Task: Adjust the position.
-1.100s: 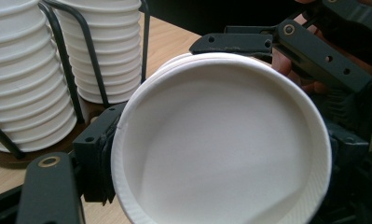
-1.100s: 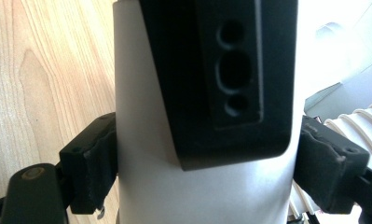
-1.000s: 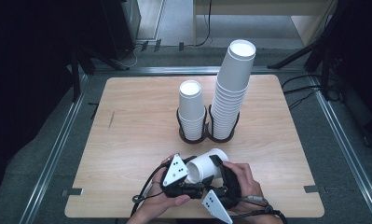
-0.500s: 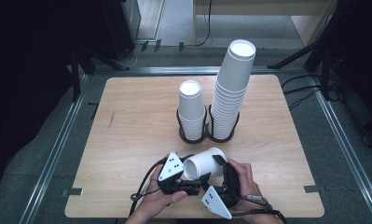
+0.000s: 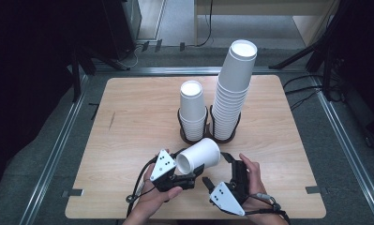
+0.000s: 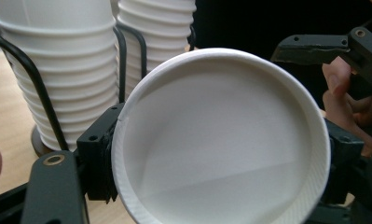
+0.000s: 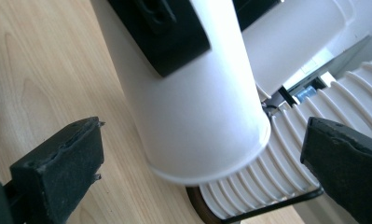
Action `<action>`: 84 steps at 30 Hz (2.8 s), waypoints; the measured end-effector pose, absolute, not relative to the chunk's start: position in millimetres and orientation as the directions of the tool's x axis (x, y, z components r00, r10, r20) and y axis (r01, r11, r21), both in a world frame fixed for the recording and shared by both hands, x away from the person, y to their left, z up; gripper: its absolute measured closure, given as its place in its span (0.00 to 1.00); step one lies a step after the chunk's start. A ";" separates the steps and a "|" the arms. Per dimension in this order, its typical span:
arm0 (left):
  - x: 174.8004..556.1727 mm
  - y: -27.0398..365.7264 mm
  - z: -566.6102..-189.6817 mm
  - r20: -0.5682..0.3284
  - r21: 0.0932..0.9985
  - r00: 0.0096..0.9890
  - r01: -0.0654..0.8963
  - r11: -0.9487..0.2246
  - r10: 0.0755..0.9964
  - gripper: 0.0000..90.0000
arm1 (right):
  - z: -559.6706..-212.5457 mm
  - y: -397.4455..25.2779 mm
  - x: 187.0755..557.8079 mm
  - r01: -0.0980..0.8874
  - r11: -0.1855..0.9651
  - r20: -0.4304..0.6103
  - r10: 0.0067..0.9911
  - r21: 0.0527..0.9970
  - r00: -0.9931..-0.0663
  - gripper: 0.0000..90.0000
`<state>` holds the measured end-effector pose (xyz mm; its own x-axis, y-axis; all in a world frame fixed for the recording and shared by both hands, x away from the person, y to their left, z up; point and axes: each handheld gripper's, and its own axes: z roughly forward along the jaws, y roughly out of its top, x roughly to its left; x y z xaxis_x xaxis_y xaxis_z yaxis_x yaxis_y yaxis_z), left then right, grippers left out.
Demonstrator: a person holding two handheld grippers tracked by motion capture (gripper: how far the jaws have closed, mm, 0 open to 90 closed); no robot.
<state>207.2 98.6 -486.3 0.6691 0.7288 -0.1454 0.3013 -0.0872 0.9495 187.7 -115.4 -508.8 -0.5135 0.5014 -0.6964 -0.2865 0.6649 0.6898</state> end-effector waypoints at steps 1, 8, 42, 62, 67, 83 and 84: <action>207.2 98.9 -486.0 -0.146 0.952 0.668 0.295 -0.079 0.730 0.23 | -507.7 -116.8 187.5 -0.277 0.657 -0.685 0.513 0.701 -0.517 0.00; 208.3 106.1 -483.4 -0.170 0.962 0.668 0.272 -0.025 0.724 0.23 | -496.7 -123.2 186.5 -0.193 0.553 -0.553 0.614 0.810 -0.563 0.00; 204.7 106.2 -487.8 -0.196 0.980 0.649 0.119 0.157 0.735 0.24 | -469.3 -154.6 201.1 0.381 -0.253 0.442 0.688 0.889 -0.576 0.00; 200.2 87.5 -497.3 -0.167 0.984 0.660 0.065 0.166 0.732 0.24 | -484.0 -160.5 209.1 0.692 -0.524 0.865 0.362 0.496 -0.347 0.00; 198.4 81.2 -500.1 -0.154 0.986 0.666 0.060 0.153 0.730 0.24 | -486.8 -160.4 210.4 0.716 -0.541 0.896 0.318 0.440 -0.311 0.00; 193.2 71.8 -502.8 -0.146 0.987 0.673 0.048 0.154 0.725 0.24 | -491.0 -160.8 210.5 0.739 -0.572 0.931 0.280 0.357 -0.233 0.00; 192.9 71.2 -502.7 -0.145 0.987 0.674 0.047 0.153 0.725 0.24 | -491.5 -160.7 210.5 0.739 -0.572 0.931 0.283 0.357 -0.231 0.00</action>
